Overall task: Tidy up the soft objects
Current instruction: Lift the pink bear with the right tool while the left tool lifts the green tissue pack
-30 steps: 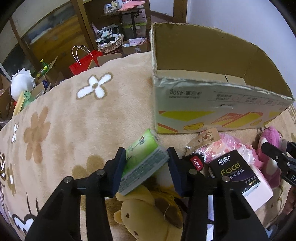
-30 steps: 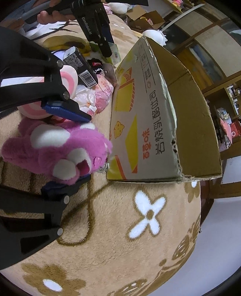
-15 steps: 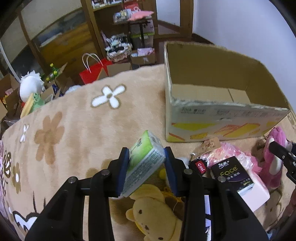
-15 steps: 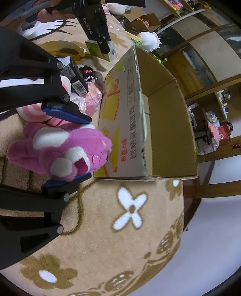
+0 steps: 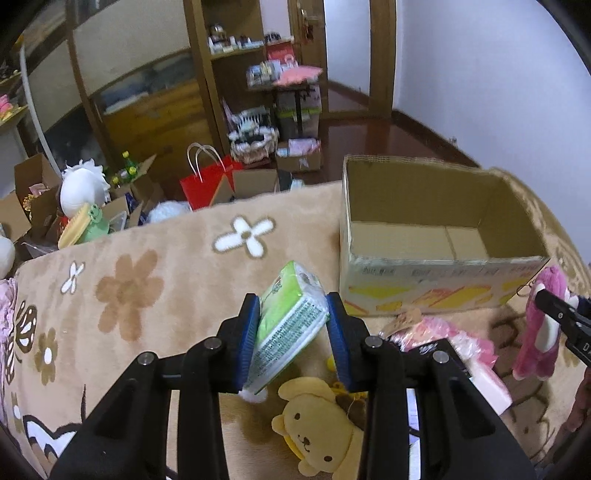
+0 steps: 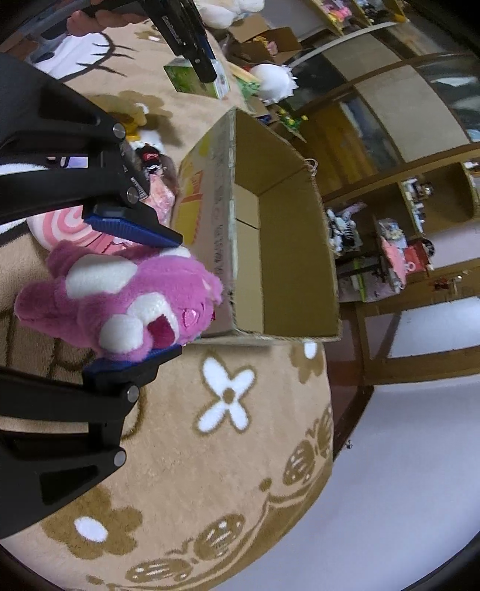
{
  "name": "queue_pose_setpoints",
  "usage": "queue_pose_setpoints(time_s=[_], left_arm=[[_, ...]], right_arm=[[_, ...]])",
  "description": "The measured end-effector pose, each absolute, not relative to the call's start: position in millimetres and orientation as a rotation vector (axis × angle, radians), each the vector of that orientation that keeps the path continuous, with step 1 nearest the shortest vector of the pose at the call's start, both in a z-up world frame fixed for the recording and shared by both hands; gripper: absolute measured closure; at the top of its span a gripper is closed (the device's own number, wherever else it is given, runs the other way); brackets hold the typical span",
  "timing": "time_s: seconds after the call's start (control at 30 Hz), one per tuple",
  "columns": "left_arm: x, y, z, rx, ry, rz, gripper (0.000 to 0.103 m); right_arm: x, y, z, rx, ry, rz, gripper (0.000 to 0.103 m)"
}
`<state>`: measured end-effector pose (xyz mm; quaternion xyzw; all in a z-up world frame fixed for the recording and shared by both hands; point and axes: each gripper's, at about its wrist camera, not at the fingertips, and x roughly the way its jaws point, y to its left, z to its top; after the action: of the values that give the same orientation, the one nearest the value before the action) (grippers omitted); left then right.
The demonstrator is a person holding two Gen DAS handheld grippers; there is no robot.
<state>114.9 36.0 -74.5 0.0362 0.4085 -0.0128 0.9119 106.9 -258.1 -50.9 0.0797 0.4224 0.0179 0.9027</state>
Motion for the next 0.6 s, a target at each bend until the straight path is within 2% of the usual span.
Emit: queue_pose_setpoints(time_s=[0.33,0.6], left_arm=[[89,37,-13,0.043,0.611,-0.039,0.068],[97,22,11,0.056,0.54,-0.08,0.068]], right_arm=[[86,-258,-3,0.155,0.725,0.016,0.049],[81,-247,32,0.113,0.592,0.017,0.048]])
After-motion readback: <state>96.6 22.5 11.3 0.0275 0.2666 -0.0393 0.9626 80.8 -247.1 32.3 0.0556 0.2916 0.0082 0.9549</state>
